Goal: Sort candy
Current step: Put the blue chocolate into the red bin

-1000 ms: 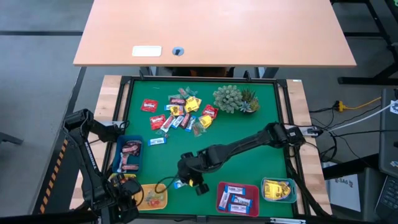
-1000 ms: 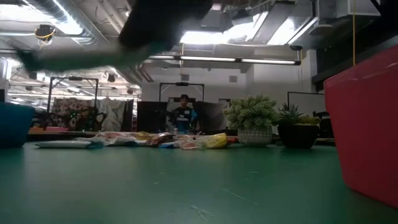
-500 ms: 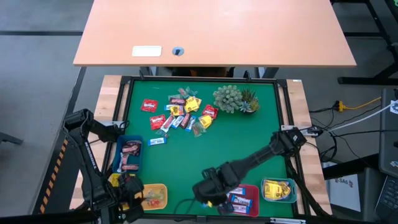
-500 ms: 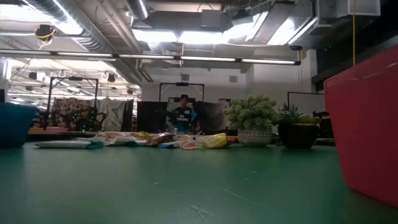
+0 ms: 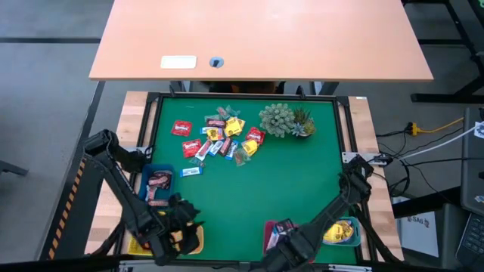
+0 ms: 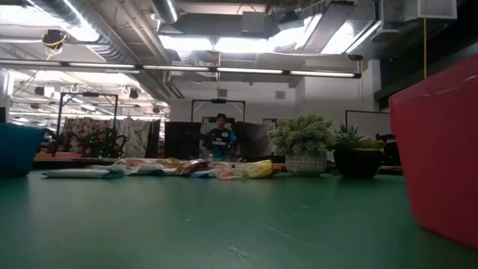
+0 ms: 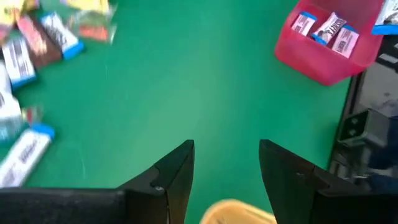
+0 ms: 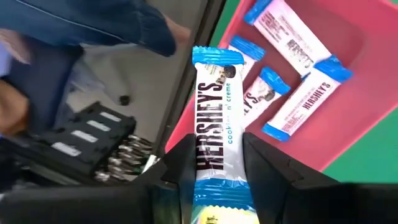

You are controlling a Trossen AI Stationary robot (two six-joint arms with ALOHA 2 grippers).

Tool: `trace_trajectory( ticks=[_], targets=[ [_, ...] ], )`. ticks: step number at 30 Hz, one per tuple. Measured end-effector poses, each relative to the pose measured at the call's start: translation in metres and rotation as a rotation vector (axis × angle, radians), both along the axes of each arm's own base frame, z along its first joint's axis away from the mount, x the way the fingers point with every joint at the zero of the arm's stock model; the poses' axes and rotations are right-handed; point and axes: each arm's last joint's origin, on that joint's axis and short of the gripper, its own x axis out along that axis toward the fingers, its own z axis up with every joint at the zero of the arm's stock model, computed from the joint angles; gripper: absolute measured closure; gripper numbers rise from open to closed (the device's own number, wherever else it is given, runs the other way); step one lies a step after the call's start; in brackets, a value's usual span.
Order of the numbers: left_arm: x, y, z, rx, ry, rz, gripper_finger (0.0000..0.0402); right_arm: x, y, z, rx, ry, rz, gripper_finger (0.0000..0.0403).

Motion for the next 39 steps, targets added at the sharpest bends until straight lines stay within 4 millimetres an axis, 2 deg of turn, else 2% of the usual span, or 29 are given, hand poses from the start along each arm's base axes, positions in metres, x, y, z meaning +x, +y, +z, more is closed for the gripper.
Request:
trace_trajectory(
  ticks=[8, 18, 21, 25, 31, 35, 39],
  targets=[
    [0.026, 0.026, 0.0, 0.123, 0.065, -0.035, 0.0235, -0.013, 0.013, -0.001, -0.065, -0.042, 0.005, 0.0285],
    [0.042, 0.076, -0.007, 0.133, 0.4, -0.016, 0.0235, -0.015, 0.012, -0.001, -0.114, -0.047, -0.038, 0.0283],
    [0.043, 0.091, -0.009, 0.127, 0.503, 0.006, 0.0235, -0.015, 0.012, -0.001, -0.114, -0.047, -0.038, 0.0264],
    [0.044, 0.108, -0.009, 0.137, 0.634, -0.023, 0.0234, -0.015, 0.012, -0.001, -0.114, -0.047, -0.038, 0.0216],
    [0.053, 0.131, -0.01, 0.129, 0.722, -0.11, 0.0212, -0.015, 0.012, -0.001, -0.112, -0.044, -0.038, 0.0157],
    [0.062, 0.153, -0.01, 0.105, 0.752, -0.102, 0.0195, -0.015, 0.012, -0.001, -0.1, -0.033, -0.037, 0.0142],
    [0.067, 0.174, -0.013, 0.099, 0.789, -0.123, 0.0194, -0.015, 0.012, -0.001, -0.09, -0.026, -0.026, 0.0144]
  ],
)
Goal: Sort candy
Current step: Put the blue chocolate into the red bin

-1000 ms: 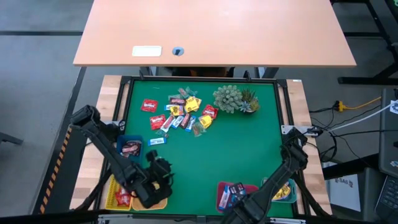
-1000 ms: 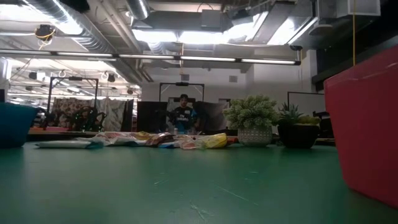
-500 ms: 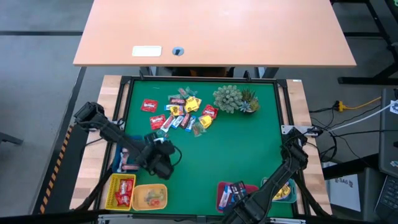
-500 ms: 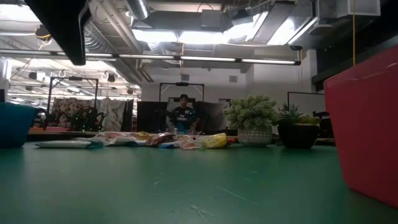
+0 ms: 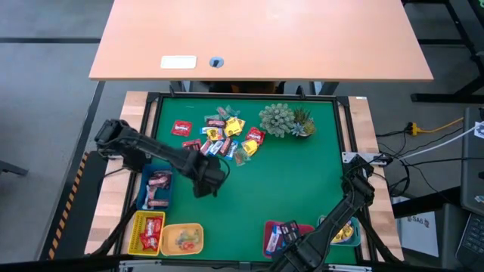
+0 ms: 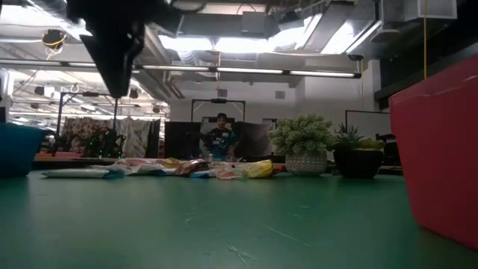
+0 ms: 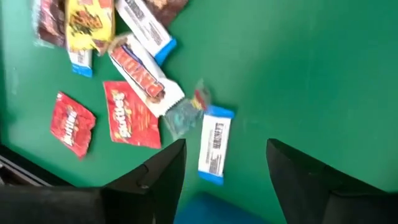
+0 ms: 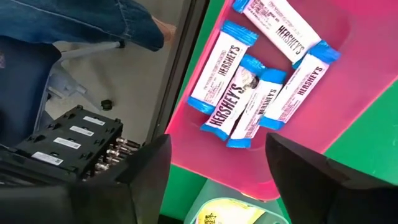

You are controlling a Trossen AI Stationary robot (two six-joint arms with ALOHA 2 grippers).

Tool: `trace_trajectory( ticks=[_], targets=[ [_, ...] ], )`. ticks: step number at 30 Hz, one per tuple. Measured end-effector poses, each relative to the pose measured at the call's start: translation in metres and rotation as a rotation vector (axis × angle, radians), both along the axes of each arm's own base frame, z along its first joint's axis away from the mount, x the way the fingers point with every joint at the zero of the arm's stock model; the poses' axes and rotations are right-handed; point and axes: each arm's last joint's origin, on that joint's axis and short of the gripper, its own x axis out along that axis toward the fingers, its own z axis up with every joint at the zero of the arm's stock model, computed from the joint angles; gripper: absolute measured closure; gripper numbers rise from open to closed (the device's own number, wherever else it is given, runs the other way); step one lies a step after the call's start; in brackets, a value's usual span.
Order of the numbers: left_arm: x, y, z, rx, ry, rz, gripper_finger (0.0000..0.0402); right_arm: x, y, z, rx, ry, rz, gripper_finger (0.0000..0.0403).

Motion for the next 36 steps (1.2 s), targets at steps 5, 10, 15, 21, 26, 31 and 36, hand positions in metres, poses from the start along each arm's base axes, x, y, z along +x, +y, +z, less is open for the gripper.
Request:
trace_trajectory(
  ticks=[5, 10, 15, 21, 26, 31, 36],
  targets=[
    [-0.007, 0.018, -0.025, -0.085, 0.111, 0.004, 0.021, -0.005, 0.0, 0.008, 0.015, -0.016, 0.017, 0.0149],
    [-0.023, 0.026, -0.059, -0.124, 0.203, 0.001, 0.0226, -0.011, -0.009, 0.031, 0.021, -0.093, 0.031, 0.015],
    [-0.036, 0.035, -0.079, -0.135, 0.263, 0.034, 0.0235, -0.017, -0.02, 0.053, -0.006, -0.202, 0.023, 0.015],
    [-0.042, 0.038, -0.094, -0.199, 0.268, -0.007, 0.0241, -0.026, -0.033, 0.077, -0.041, -0.324, 0.023, 0.015],
    [-0.041, 0.041, -0.101, -0.207, 0.236, -0.012, 0.0241, -0.032, -0.042, 0.093, -0.067, -0.407, 0.02, 0.015],
    [-0.042, 0.045, -0.104, -0.21, 0.229, -0.007, 0.0241, -0.038, -0.05, 0.106, -0.076, -0.465, 0.009, 0.015],
    [-0.04, 0.048, -0.108, -0.227, 0.199, -0.045, 0.0241, -0.043, -0.058, 0.118, -0.113, -0.541, 0.015, 0.015]
  ],
)
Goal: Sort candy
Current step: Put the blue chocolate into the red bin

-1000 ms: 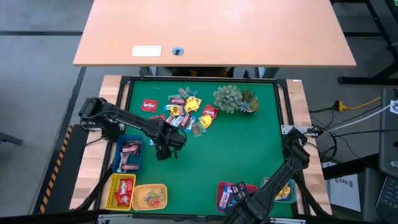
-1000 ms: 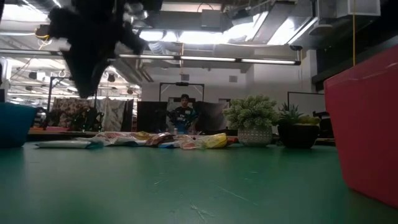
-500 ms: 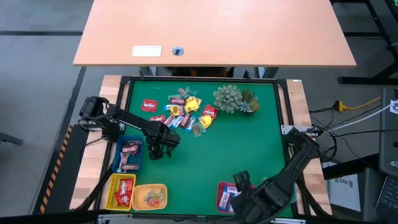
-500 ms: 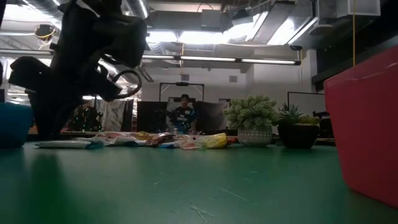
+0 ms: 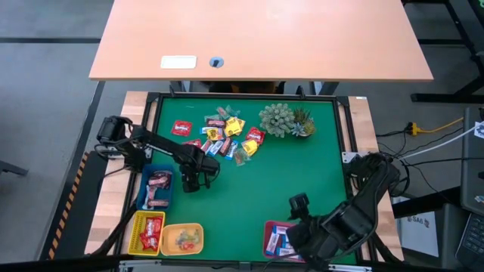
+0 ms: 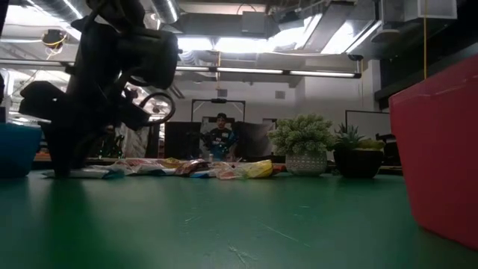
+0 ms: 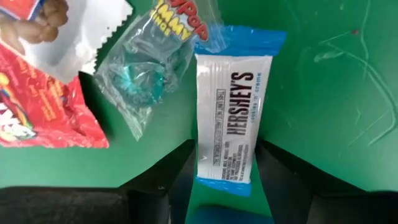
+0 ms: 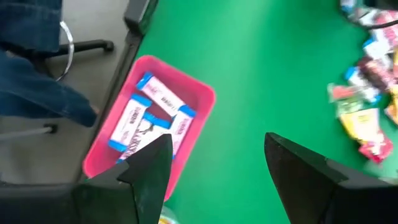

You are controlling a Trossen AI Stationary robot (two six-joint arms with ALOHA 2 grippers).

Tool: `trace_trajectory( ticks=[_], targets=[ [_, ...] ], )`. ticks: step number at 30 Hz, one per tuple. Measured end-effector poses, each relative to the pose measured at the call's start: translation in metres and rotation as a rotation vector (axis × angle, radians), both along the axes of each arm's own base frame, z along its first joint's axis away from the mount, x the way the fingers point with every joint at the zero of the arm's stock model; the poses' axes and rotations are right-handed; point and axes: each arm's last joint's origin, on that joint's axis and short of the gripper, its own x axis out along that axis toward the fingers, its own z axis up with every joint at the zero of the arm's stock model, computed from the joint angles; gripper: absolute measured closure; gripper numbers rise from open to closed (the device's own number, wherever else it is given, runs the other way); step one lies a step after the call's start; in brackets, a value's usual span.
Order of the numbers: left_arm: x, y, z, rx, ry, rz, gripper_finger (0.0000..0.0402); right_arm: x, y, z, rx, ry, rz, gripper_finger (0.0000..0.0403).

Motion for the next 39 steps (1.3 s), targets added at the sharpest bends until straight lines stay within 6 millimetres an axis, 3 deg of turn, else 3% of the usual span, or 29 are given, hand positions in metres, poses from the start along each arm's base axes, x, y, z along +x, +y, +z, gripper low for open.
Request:
trace_trajectory(
  ticks=[6, 11, 18, 30, 39],
  targets=[
    [0.001, 0.005, -0.001, -0.031, -0.003, 0.0, 0.0242, -0.02, -0.023, -0.01, -0.093, 0.005, -0.082, 0.015],
    [0.001, 0.007, -0.001, -0.04, -0.01, 0.008, 0.0268, -0.044, -0.049, -0.04, -0.148, 0.04, -0.227, 0.015],
    [0.001, 0.006, -0.001, -0.064, -0.006, 0.043, 0.0319, -0.067, -0.072, -0.082, -0.024, -0.035, -0.308, 0.015],
    [0.001, -0.003, -0.001, -0.151, 0.003, 0.106, 0.0312, -0.065, -0.069, -0.147, 0.166, -0.117, -0.293, 0.015],
    [0.002, -0.012, -0.001, -0.283, 0.002, 0.109, 0.0312, -0.064, -0.068, -0.152, 0.179, -0.135, -0.287, 0.015]
  ],
)
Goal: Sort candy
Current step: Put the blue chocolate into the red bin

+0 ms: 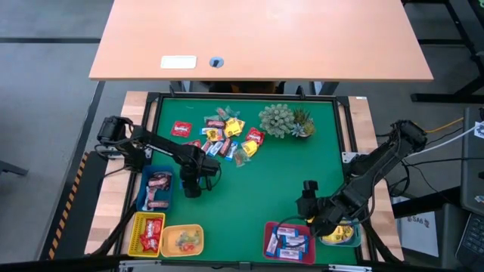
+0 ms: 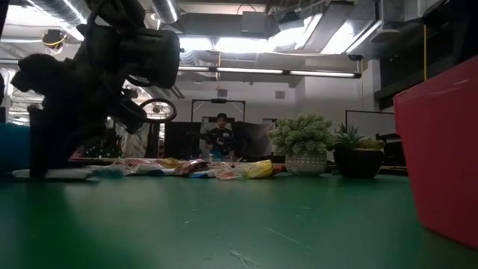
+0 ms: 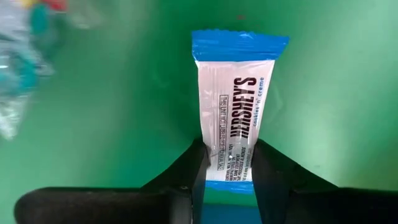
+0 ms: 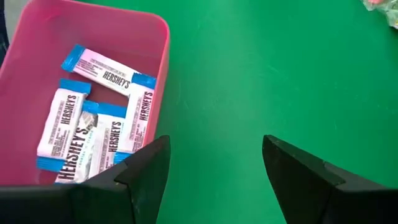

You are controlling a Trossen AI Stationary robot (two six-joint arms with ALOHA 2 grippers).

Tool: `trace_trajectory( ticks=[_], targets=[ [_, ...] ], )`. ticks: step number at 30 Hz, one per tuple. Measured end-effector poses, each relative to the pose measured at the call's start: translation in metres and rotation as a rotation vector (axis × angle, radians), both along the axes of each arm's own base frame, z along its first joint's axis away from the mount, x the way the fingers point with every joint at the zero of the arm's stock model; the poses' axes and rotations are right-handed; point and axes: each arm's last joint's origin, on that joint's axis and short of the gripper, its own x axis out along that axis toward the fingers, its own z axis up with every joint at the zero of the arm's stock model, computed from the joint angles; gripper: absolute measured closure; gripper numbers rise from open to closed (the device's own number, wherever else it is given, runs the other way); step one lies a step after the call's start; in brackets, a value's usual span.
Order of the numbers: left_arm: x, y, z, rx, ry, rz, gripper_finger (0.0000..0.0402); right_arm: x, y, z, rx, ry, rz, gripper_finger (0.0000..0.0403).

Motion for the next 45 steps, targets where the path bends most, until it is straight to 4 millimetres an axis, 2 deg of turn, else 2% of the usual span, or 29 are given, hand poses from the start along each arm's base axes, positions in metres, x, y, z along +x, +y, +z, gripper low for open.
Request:
trace_trajectory(
  ticks=[5, 14, 19, 25, 33, 38, 45],
  targets=[
    [0.011, -0.01, 0.009, -0.03, -0.061, -0.028, 0.0312, 0.001, 0.001, 0.001, 0.007, -0.012, 0.002, 0.015],
    [0.048, -0.03, 0.046, -0.056, -0.296, -0.034, 0.0311, 0.002, 0.001, 0.001, -0.004, -0.028, 0.02, 0.015],
    [0.073, -0.048, 0.066, -0.113, -0.538, 0.0, 0.0311, 0.002, 0.001, 0.001, -0.005, -0.028, 0.02, 0.015],
    [0.098, -0.076, 0.089, -0.142, -0.936, 0.009, 0.0311, 0.002, 0.001, 0.001, -0.007, -0.026, 0.02, 0.015],
    [0.102, -0.116, 0.116, -0.033, -1.311, 0.089, 0.0311, 0.002, 0.001, 0.001, -0.006, -0.025, 0.02, 0.015],
    [0.105, -0.141, 0.115, -0.031, -1.466, 0.081, 0.0311, 0.002, 0.001, 0.001, -0.006, -0.024, 0.018, 0.015],
    [0.123, -0.167, 0.081, -0.081, -1.608, 0.054, 0.0311, 0.002, 0.001, 0.001, -0.005, -0.024, 0.018, 0.015]
  ],
)
